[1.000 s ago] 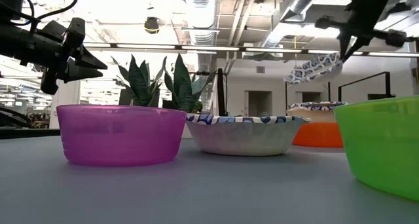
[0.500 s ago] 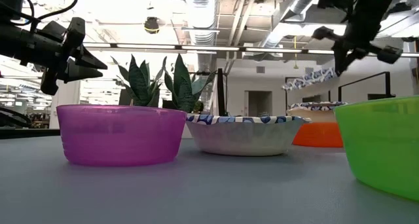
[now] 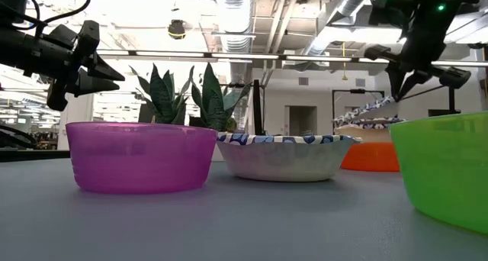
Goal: Place and stack bowls onto a shelf
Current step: Stack the white patterned bowl on the white patterned bowl on the shelf
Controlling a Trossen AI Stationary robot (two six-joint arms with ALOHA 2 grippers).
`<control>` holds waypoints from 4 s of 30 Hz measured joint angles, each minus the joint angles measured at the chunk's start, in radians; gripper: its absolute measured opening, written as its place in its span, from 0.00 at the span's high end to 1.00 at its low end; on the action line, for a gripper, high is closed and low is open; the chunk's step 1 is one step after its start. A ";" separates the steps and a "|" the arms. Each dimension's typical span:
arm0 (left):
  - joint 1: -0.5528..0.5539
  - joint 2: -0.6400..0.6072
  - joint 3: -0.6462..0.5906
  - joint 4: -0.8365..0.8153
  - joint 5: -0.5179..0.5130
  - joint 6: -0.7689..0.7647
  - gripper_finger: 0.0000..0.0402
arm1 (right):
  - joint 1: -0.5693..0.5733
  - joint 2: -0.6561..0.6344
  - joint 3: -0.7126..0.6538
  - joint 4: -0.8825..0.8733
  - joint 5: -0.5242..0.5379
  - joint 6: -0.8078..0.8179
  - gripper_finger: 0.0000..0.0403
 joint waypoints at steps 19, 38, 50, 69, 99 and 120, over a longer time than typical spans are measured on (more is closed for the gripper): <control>0.000 0.000 0.000 0.000 -0.002 0.007 0.76 | -0.003 -0.030 0.000 0.003 -0.018 -0.036 0.40; 0.000 0.000 0.000 0.000 -0.002 0.004 0.76 | 0.187 -0.080 0.001 0.387 -0.404 -0.587 0.29; 0.000 0.000 0.000 0.000 -0.001 0.003 0.76 | 0.478 0.301 0.001 0.557 -0.460 -0.462 0.29; 0.000 0.000 0.000 0.001 0.008 0.006 0.76 | 0.581 0.569 0.001 0.775 -0.526 -0.463 0.29; 0.000 0.000 0.000 0.001 0.007 0.007 0.76 | 0.580 0.604 0.032 0.883 -0.595 -0.457 0.93; 0.000 0.000 0.000 0.001 0.006 0.014 0.76 | 0.647 0.055 0.058 0.240 0.128 -0.024 0.95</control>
